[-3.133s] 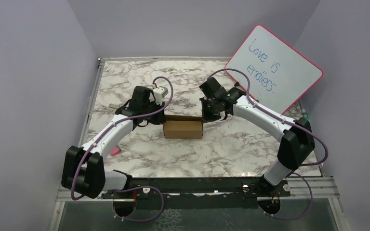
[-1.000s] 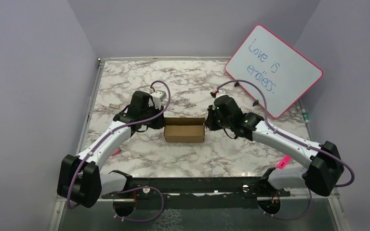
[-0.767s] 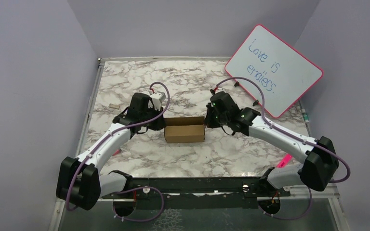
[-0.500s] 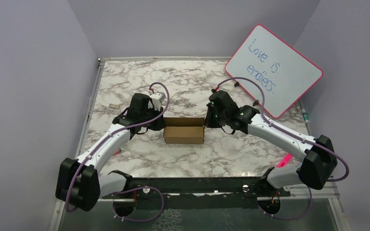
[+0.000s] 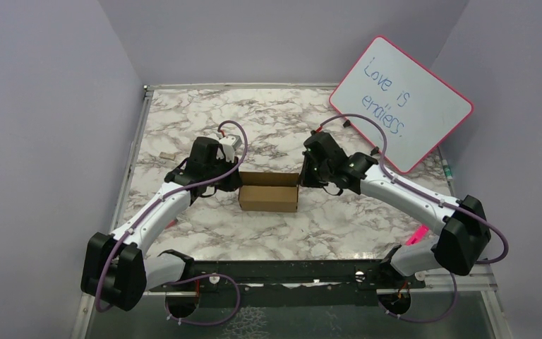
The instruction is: Fold the paper box
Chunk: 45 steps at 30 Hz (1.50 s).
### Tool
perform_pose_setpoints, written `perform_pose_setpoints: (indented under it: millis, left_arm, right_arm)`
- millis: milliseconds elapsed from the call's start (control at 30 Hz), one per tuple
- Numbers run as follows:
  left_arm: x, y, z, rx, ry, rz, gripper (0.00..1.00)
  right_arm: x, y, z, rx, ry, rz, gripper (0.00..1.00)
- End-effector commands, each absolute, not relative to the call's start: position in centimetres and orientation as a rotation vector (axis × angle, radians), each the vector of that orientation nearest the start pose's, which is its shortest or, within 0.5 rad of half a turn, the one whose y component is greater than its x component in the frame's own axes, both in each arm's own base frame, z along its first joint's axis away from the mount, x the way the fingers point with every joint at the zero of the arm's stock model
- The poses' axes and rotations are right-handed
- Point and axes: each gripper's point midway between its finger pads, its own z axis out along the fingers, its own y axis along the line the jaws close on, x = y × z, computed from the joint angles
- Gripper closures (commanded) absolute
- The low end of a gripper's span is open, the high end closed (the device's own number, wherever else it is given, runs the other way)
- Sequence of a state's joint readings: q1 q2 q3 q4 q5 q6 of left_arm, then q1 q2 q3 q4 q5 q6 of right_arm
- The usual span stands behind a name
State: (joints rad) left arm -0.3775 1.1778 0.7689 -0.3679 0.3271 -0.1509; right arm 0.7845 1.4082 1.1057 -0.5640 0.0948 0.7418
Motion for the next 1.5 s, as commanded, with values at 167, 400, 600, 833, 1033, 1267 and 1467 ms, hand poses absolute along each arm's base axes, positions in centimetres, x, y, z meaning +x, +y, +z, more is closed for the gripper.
perform_pose_setpoints:
  millis: [167, 400, 600, 833, 1033, 1267, 1467]
  left_arm:
    - [26.3, -17.8, 12.7, 0.427, 2.306, -0.669, 0.85]
    - [26.1, -17.9, 12.8, 0.43, 2.305, -0.679, 0.85]
    - [26.2, -18.0, 13.1, 0.433, 2.294, -0.682, 0.85]
    - [26.3, -17.9, 13.1, 0.43, 2.293, -0.674, 0.85]
    - [26.2, -17.9, 13.1, 0.423, 2.295, -0.68, 0.85]
    - [26.1, -18.0, 13.1, 0.421, 2.296, -0.682, 0.85]
    - [26.0, -18.1, 13.1, 0.413, 2.292, -0.693, 0.85]
  right_arm:
    - [25.0, 28.9, 14.0, 0.041, 2.553, 0.659, 0.99]
    - [24.6, 28.6, 12.9, 0.009, 2.553, 0.657, 0.99]
    - [24.1, 27.8, 12.4, -0.083, 2.568, 0.617, 0.99]
    - [23.4, 28.4, 13.4, -0.196, 2.554, 0.672, 0.99]
    - [22.9, 28.4, 13.0, -0.243, 2.541, 0.695, 0.99]
    - [22.5, 27.5, 12.6, -0.295, 2.53, 0.669, 0.99]
    - [22.1, 28.2, 12.5, -0.298, 2.499, 0.732, 0.97]
